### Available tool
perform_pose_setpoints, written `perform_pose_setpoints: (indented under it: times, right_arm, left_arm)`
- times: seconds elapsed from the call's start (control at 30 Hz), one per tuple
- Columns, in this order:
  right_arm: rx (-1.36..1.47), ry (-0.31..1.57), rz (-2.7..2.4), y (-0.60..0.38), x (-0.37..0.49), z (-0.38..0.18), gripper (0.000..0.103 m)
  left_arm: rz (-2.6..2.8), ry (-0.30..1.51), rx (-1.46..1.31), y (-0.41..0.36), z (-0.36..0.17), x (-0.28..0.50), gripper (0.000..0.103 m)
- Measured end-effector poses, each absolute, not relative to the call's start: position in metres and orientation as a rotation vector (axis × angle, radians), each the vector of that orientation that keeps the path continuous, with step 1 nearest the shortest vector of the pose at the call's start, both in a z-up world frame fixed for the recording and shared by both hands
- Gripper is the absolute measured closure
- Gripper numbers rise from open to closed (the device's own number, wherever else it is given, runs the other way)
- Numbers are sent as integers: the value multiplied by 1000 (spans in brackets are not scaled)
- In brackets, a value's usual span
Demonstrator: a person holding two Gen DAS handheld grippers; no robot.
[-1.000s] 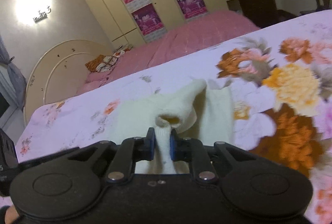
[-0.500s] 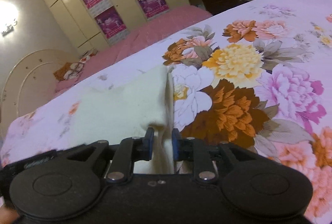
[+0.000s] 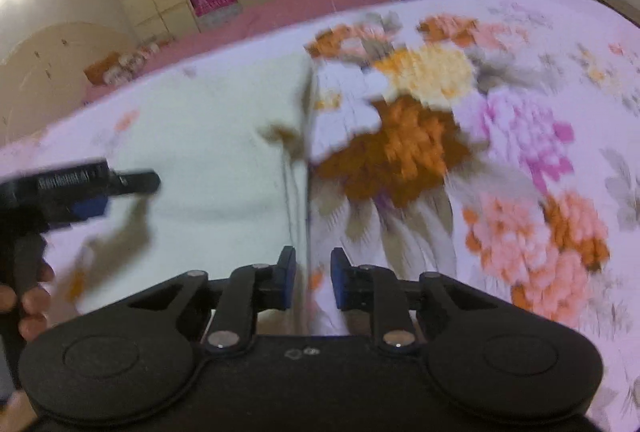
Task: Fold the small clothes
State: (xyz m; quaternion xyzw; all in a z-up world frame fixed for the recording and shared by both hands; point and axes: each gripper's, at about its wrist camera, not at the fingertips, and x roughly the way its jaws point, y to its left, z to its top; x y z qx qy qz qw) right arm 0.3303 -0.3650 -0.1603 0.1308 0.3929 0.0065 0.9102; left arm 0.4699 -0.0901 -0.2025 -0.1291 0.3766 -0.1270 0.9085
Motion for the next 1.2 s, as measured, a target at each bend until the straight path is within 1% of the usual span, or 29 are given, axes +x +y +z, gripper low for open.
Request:
perform_pose_setpoints:
  times: [0.03,0.07,0.3,0.5,0.63,0.67,0.7,0.77,0.83,0.93,1.2]
  right_arm:
    - [288,788,20,-367,334,-154,74]
    - [299,772,21,-368,340,-149,72]
    - [259,709,59,-359,398,-127,72]
    - [209,709,67,-345,451,-135,72]
    - [190,713,42,-348,477,-148,72]
    - [178,718,30,-349,483,-153,71]
    - [164,724,19,-351,488,-158,71]
    - [113,754,-1,-353,497,-174,68]
    - [81,775,-3,-356,501,-187,68]
    - [81,765,-11,-360,501,-188,68]
    - [113,712,36,-360,476,-162,69]
  left_arm:
    - [-261,775,-269,-90,-199,473,33]
    - [-259,775,-272,-89,-197,476,33]
    - [-240,768,-249,-97,-190,502,33]
    - [-211,777,-224,-112,-194,538,33]
    - [-181,817,-208,-116,-211,560,33]
    - [-179,825,-211,-117,-217,563,28]
    - [-169,826,-210,-117,-220,565,19]
    - [-147,813,-202,-118,-225,566,15]
    - [-149,807,-205,-118,-227,566,15]
    - [-146,798,-185,-121,-226,568,15]
    - [-146,782,-155,-120,-216,555,15]
